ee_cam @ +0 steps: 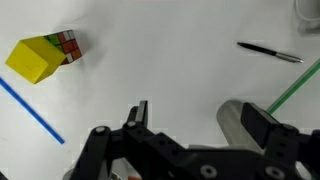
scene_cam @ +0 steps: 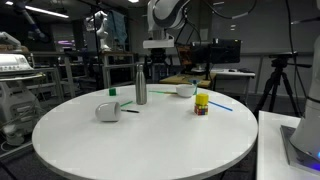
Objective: Put the cup upright on the table
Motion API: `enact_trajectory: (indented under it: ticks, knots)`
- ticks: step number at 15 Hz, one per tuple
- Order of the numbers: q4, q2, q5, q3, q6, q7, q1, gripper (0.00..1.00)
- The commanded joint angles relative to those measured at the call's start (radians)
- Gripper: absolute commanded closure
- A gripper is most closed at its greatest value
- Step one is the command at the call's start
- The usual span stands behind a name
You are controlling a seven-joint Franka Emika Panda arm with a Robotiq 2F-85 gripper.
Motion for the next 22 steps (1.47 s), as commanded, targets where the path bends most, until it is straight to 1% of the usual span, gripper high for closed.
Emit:
enact_trajectory:
  ticks: [1, 5, 9, 10, 11, 22]
  knots:
    - [0.104, 0.084, 0.074, -0.012, -0.008, 0.013, 0.032, 0.00]
    - [0.116, 0.101, 0.130, 0.010, 0.011, -0.037, 0.063, 0.00]
    - [0.076, 0.072, 0.173, 0.043, 0.007, -0.102, 0.096, 0.00]
    - [0.054, 0.057, 0.169, 0.044, 0.021, -0.125, 0.101, 0.00]
    - [0.086, 0.086, 0.147, 0.024, 0.008, -0.078, 0.112, 0.00]
    - [0.081, 0.082, 0.148, 0.028, 0.008, -0.100, 0.121, 0.00]
